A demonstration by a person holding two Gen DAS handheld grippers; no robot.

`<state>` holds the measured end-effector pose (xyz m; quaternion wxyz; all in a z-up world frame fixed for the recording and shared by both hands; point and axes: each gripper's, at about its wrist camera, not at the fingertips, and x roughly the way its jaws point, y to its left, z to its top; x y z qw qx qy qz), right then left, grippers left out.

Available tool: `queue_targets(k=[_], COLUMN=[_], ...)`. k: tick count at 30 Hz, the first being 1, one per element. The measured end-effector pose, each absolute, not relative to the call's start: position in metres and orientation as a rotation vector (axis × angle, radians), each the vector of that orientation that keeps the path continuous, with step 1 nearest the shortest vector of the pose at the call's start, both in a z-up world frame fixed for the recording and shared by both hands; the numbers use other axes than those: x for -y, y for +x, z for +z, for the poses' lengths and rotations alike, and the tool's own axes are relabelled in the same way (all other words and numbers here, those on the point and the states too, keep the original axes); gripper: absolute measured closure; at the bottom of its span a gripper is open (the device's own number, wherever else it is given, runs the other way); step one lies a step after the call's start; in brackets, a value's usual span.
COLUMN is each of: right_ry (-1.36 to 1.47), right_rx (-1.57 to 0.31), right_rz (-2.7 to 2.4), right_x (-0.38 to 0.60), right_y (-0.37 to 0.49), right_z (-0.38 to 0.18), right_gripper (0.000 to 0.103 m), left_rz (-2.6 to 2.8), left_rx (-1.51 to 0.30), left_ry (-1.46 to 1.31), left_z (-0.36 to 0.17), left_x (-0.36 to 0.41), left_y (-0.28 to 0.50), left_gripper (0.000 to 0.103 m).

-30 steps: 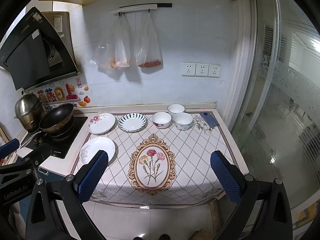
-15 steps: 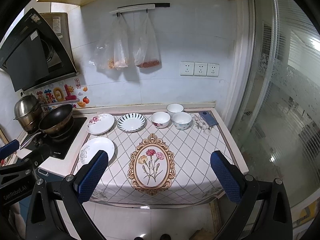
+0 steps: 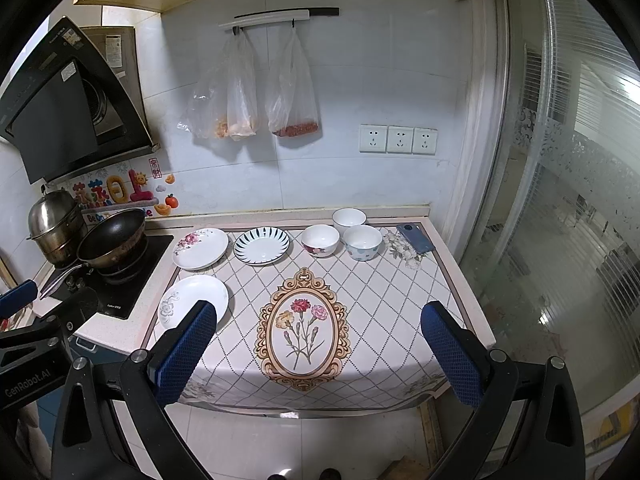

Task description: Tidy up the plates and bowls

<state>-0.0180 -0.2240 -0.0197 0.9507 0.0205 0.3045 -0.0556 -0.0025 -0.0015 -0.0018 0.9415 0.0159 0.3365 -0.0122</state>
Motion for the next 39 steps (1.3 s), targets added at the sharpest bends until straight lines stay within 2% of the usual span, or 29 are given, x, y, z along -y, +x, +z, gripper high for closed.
queue_targets(k=[31, 39], right_ry=[0.052, 0.108], right_rx=[-0.628, -0.624], right_rz=[-0.114, -0.117], right_x=[0.228, 0.222], right_y=[-0.018, -0.007], right_z=[-0.024, -0.027], right_gripper=[0.000, 0.000], left_rz=[-0.026, -0.004], left_rx=[-0.690, -0.664], left_ry=[0.028, 0.000], left_z=[-0.003, -0.013], left_x=[0.001, -0.027], left_y=[-0.004, 0.020], left_gripper=[0.000, 0.000])
